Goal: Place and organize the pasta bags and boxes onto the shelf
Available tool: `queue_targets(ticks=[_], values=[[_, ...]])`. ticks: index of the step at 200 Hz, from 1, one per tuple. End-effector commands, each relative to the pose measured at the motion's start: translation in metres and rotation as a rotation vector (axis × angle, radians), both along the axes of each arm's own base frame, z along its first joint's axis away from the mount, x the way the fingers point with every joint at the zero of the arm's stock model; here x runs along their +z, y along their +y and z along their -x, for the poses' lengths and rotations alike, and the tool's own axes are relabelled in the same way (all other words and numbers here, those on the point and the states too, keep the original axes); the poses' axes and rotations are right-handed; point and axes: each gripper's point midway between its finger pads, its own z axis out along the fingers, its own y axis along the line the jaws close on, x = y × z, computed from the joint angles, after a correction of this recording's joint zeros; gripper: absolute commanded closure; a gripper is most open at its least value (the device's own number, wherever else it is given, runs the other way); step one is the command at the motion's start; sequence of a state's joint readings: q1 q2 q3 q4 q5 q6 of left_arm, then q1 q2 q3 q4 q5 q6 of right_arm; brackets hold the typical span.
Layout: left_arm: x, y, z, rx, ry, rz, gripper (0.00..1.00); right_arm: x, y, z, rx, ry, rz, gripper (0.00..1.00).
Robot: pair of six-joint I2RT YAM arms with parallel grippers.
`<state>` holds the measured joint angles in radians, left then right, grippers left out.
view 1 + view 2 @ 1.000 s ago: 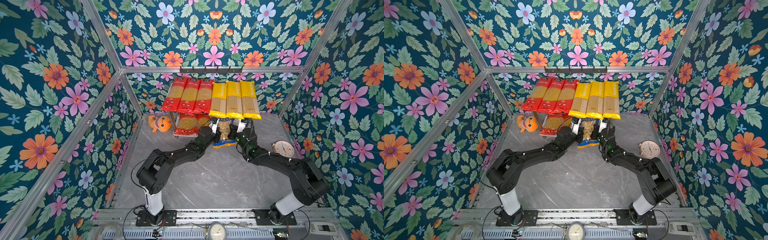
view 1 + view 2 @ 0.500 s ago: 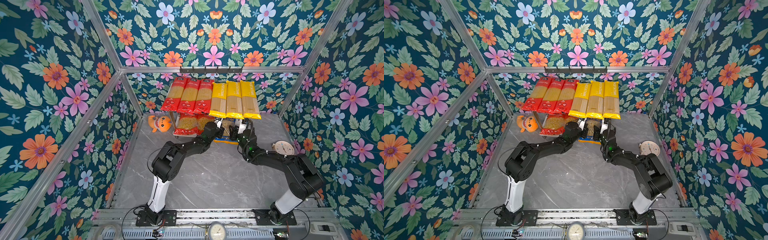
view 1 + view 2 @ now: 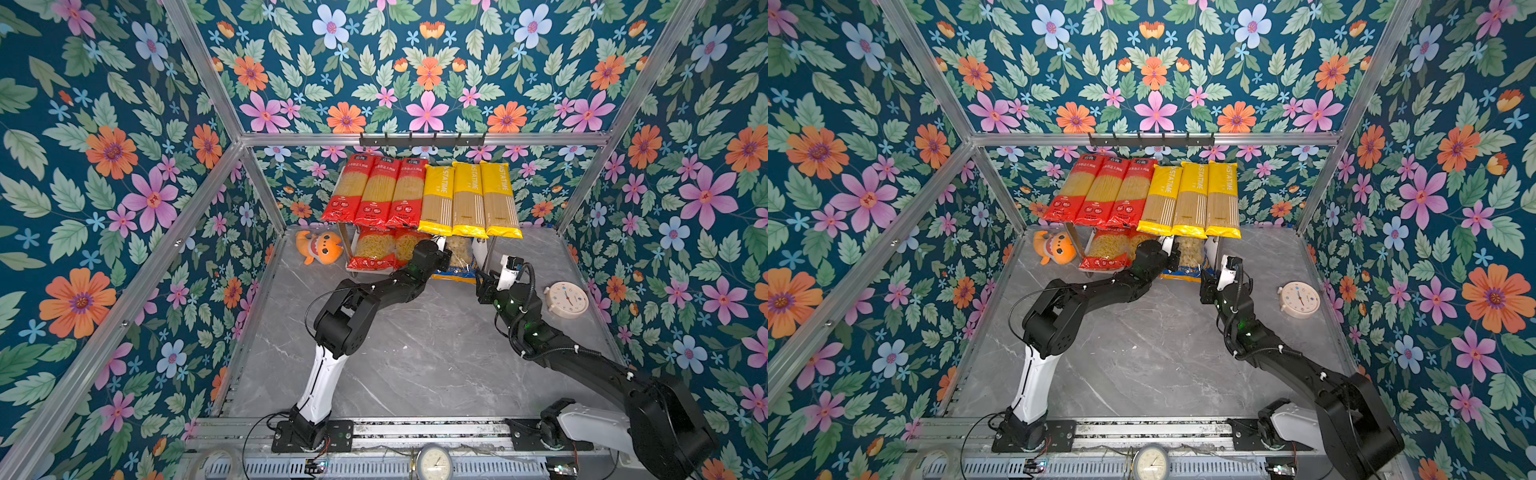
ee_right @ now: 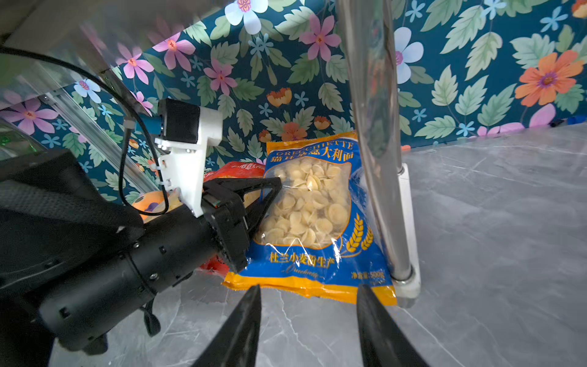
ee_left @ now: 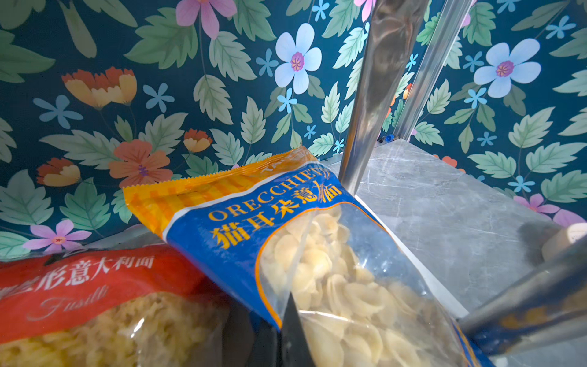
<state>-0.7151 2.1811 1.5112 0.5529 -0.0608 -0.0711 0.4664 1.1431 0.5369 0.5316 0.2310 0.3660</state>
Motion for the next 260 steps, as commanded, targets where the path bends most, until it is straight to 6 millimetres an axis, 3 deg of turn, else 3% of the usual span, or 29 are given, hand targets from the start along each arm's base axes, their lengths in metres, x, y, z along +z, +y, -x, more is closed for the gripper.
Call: queue_targets(ticks=[1, 20, 51, 99, 106, 124, 136, 158, 179, 198, 224, 260], values=[[0.012, 0.006, 0.002, 0.035, -0.011, -0.011, 0.65, -0.013, -0.019, 0.011, -0.054, 0.08, -0.02, 0.51], [0.029, 0.025, 0.008, 0.091, -0.032, -0.009, 0.46, -0.017, -0.029, 0.021, -0.064, 0.124, -0.021, 0.51], [0.042, 0.049, 0.042, 0.089, -0.04, 0.0, 0.28, -0.025, -0.046, 0.038, -0.081, 0.195, -0.002, 0.5], [0.035, 0.075, 0.132, 0.022, -0.026, -0.07, 0.27, -0.045, -0.085, 0.06, -0.128, 0.319, 0.01, 0.48], [0.027, 0.085, 0.144, 0.031, -0.015, -0.09, 0.26, -0.045, -0.089, 0.062, -0.132, 0.319, 0.031, 0.47], [0.029, 0.113, 0.17, 0.066, -0.046, -0.114, 0.25, -0.046, -0.105, 0.067, -0.185, 0.316, 0.114, 0.44], [0.03, 0.143, 0.18, 0.142, -0.066, -0.127, 0.24, -0.045, -0.118, 0.07, -0.242, 0.299, 0.168, 0.39], [0.038, 0.185, 0.199, 0.218, -0.09, -0.156, 0.24, -0.047, -0.153, 0.075, -0.419, 0.256, 0.274, 0.3], [0.062, 0.232, 0.208, 0.357, -0.18, -0.122, 0.18, -0.05, -0.18, 0.075, -0.545, 0.187, 0.327, 0.28], [0.067, 0.279, 0.203, 0.513, -0.213, -0.182, 0.16, -0.057, -0.192, 0.072, -0.603, 0.176, 0.242, 0.28], [0.056, 0.33, 0.192, 0.701, -0.236, -0.212, 0.14, -0.052, -0.196, 0.06, -0.652, 0.088, 0.197, 0.28], [0.024, 0.372, 0.178, 0.794, -0.207, -0.18, 0.14, -0.07, -0.186, 0.038, -0.581, 0.107, 0.222, 0.27]])
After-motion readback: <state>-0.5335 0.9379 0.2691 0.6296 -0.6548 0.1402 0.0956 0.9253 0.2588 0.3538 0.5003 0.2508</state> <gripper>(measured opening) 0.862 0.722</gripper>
